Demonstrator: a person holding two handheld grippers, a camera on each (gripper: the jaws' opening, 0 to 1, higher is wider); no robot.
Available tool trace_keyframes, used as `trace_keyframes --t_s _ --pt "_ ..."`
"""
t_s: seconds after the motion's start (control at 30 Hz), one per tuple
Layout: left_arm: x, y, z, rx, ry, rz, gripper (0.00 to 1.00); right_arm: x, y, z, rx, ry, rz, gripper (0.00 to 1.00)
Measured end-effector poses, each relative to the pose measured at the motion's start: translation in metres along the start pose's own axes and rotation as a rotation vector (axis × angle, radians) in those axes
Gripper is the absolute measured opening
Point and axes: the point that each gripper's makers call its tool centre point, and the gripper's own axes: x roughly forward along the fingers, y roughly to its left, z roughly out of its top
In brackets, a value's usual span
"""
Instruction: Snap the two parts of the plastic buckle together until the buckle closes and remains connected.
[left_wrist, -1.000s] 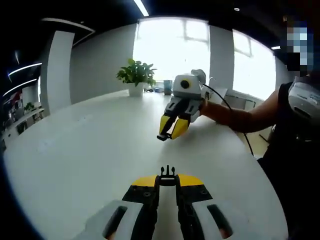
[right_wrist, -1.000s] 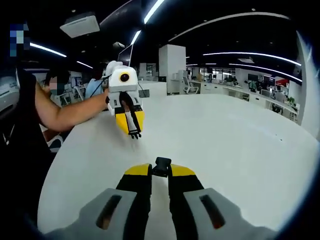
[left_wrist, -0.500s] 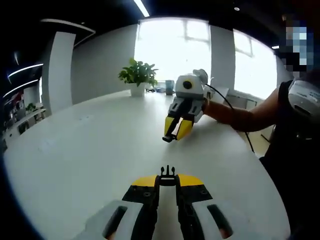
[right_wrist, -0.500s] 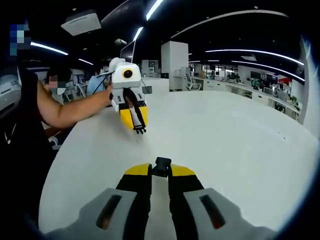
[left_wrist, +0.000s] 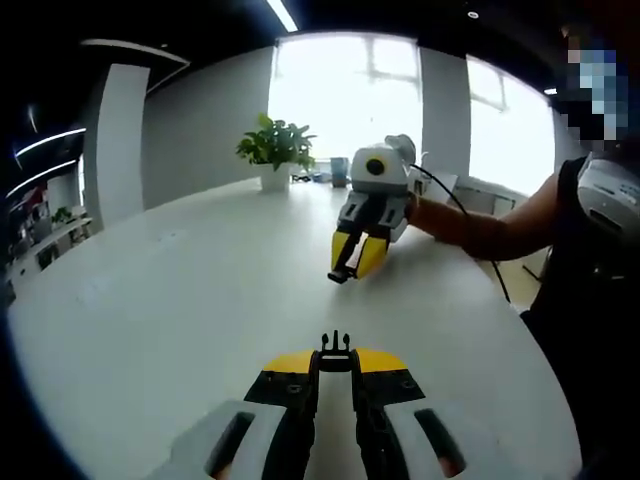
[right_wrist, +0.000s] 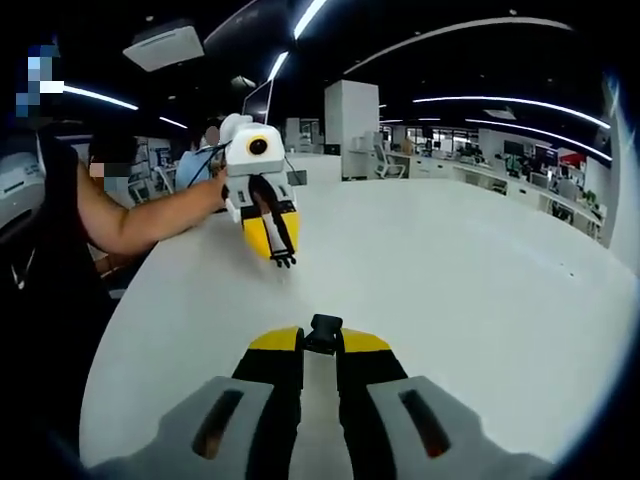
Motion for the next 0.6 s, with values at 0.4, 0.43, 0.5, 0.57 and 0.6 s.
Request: trace_keyframes --t_s 0.4,0.43,0.5,0.57,0.6 --pt "0.003 -0.005 -0.001 0.009 0.001 -0.027 0.11 0.003 0.004 -0.002 0.002 0.008 0.025 0.11" --pt "0.003 -0.005 -0.002 0.011 0.002 -0.027 0.11 0.003 0.004 -0.002 0.002 0.009 0.027 0.11" --pt "0.004 -0.007 -0.002 0.009 0.002 -0.035 0.11 0.003 0.008 -0.003 0.003 0.012 0.043 0.11" --pt "0.005 -0.007 -0.003 0.011 0.005 -0.042 0.11 0.004 0.014 -0.004 0.001 0.02 0.068 0.11" --pt "0.005 -0.008 -0.003 0.011 0.005 -0.046 0.11 0.005 0.017 -0.004 -0.001 0.018 0.083 0.11"
